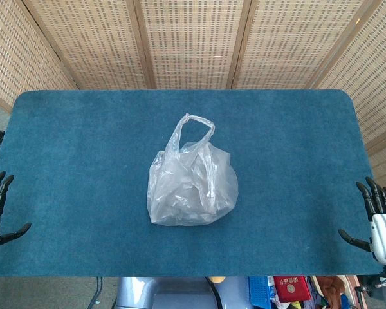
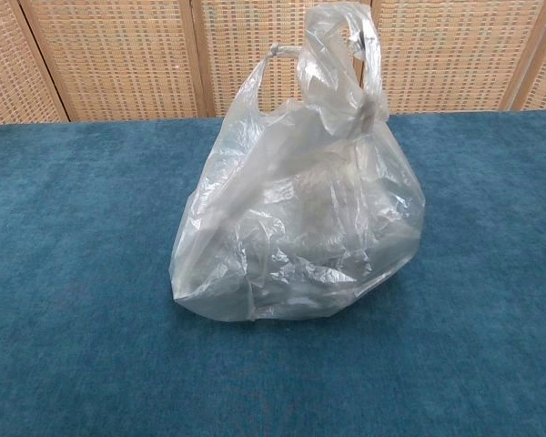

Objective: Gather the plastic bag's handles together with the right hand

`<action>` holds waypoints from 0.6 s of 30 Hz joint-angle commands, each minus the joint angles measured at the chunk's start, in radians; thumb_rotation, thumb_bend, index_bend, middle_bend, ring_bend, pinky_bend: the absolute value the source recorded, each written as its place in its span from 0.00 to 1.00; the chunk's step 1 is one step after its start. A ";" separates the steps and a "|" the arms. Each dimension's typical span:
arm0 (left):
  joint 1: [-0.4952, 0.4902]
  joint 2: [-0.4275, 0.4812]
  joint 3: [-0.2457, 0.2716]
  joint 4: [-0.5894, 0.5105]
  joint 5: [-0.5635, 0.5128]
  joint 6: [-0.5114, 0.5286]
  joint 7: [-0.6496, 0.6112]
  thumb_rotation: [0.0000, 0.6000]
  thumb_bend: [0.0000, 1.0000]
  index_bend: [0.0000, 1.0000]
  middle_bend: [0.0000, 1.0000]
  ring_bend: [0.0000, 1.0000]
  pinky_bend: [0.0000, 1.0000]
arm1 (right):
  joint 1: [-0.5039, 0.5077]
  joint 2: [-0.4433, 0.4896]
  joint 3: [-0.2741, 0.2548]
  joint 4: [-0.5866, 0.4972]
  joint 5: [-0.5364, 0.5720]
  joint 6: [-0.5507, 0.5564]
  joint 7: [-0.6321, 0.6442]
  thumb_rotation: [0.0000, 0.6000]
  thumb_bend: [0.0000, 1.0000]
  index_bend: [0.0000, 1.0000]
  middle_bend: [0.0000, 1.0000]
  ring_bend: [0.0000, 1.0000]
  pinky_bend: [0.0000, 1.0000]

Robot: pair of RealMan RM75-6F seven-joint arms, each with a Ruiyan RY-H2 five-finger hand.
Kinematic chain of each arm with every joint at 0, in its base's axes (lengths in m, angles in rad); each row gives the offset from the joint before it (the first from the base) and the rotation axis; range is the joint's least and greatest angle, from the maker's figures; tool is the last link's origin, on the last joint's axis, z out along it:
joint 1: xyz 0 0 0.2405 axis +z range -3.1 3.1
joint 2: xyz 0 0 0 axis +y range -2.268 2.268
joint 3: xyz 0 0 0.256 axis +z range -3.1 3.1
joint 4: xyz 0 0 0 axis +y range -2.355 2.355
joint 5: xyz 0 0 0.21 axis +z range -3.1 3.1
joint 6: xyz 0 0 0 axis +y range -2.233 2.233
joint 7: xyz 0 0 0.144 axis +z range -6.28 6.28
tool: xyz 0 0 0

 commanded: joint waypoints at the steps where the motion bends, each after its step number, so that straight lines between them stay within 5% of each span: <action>1: 0.000 0.001 0.000 0.000 -0.001 0.000 0.000 1.00 0.15 0.00 0.00 0.00 0.00 | 0.001 0.001 -0.002 0.001 -0.004 -0.003 0.005 1.00 0.00 0.00 0.00 0.00 0.00; 9: 0.001 0.007 -0.001 -0.004 -0.003 0.000 -0.004 1.00 0.15 0.00 0.00 0.00 0.00 | 0.024 0.017 -0.026 -0.006 -0.054 -0.048 0.121 1.00 0.00 0.02 0.01 0.00 0.00; 18: -0.011 0.035 -0.016 -0.071 -0.025 -0.020 0.014 1.00 0.15 0.00 0.00 0.00 0.00 | 0.217 0.153 -0.084 0.001 -0.270 -0.250 0.745 1.00 0.00 0.06 0.06 0.00 0.00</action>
